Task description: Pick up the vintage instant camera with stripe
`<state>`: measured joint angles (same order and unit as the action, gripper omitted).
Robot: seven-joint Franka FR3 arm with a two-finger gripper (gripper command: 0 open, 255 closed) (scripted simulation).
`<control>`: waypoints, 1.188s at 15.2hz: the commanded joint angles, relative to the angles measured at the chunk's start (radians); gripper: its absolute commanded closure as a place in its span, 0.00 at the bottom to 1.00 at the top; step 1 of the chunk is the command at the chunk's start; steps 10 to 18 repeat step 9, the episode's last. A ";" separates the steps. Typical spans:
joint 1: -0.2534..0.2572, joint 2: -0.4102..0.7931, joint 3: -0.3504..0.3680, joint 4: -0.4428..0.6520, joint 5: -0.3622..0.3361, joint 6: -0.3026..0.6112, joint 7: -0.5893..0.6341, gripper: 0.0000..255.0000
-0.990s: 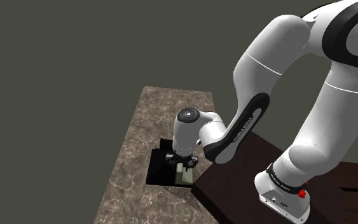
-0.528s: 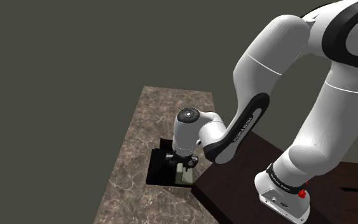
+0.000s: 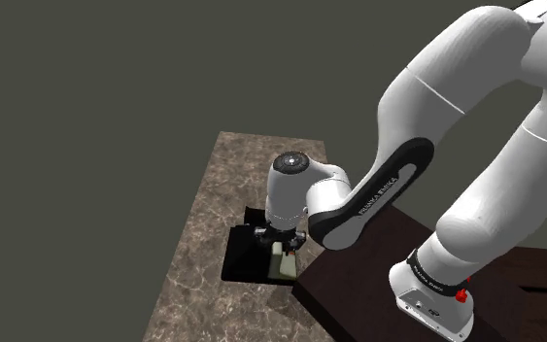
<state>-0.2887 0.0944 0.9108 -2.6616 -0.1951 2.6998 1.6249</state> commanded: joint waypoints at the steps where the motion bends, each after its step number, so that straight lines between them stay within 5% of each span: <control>1: -0.020 -0.044 0.037 0.003 0.091 -0.025 -0.065 1.00; 7: 0.004 -0.198 0.053 0.010 0.345 -0.125 -0.247 1.00; 18: 0.010 -0.201 0.047 0.011 0.348 -0.128 -0.250 1.00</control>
